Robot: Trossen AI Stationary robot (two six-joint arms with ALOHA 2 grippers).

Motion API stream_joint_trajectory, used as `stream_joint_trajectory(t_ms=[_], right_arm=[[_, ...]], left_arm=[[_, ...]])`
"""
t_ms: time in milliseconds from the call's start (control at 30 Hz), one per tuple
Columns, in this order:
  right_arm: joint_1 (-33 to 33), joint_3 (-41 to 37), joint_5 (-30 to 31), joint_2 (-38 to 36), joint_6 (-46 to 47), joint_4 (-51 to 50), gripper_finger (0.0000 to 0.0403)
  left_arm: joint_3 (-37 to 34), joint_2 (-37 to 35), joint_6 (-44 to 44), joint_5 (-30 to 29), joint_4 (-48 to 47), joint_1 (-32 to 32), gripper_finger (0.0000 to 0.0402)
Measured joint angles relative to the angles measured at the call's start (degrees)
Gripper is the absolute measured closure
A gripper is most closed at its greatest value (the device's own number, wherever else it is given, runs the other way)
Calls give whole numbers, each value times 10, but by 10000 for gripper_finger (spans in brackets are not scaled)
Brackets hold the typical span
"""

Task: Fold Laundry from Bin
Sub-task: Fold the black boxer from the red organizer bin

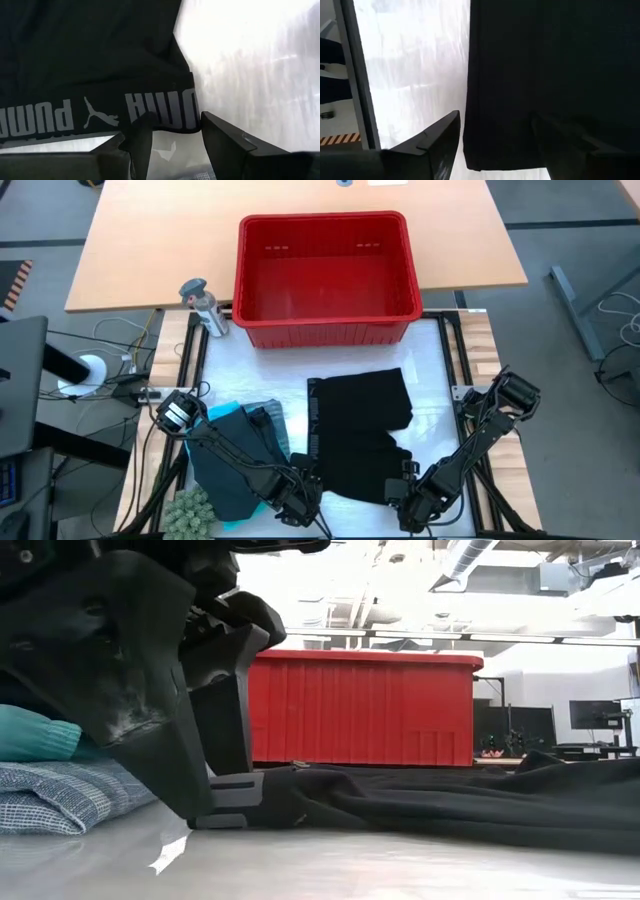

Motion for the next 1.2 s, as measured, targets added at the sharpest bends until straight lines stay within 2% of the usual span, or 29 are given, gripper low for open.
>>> stream_joint_trajectory(t_ms=[167, 333, 400, 500, 600, 700, 733, 933, 1200], right_arm=[[0, -6, -10, -1, -1, 1, 135], [-1, -6, -13, -1, -1, -1, 173], [-2, -6, -16, -1, 0, -1, 200], [-2, -7, -17, -1, 0, -2, 248], [-5, -7, -18, -1, 0, -2, 307], [-12, -7, -36, -1, 0, 2, 375], [-14, -7, -45, -1, 0, 4, 384], [-17, 1, -93, 0, -3, 1, 387], [-19, 40, -113, 0, -5, -4, 387]], left_arm=[[-1, 0, -18, 1, 1, 6, 262], [-29, -1, -49, 22, 49, 14, 318], [-41, -3, -58, 40, 73, 18, 348], [-46, -3, -65, 36, 73, 19, 390], [-46, -3, -66, 24, 72, 19, 395], [-46, -3, -67, 43, 71, 21, 399], [-46, -3, -72, 52, 70, 21, 399], [5, -3, -98, 67, -9, 23, 401], [90, -2, -97, 63, -94, 36, 401]])
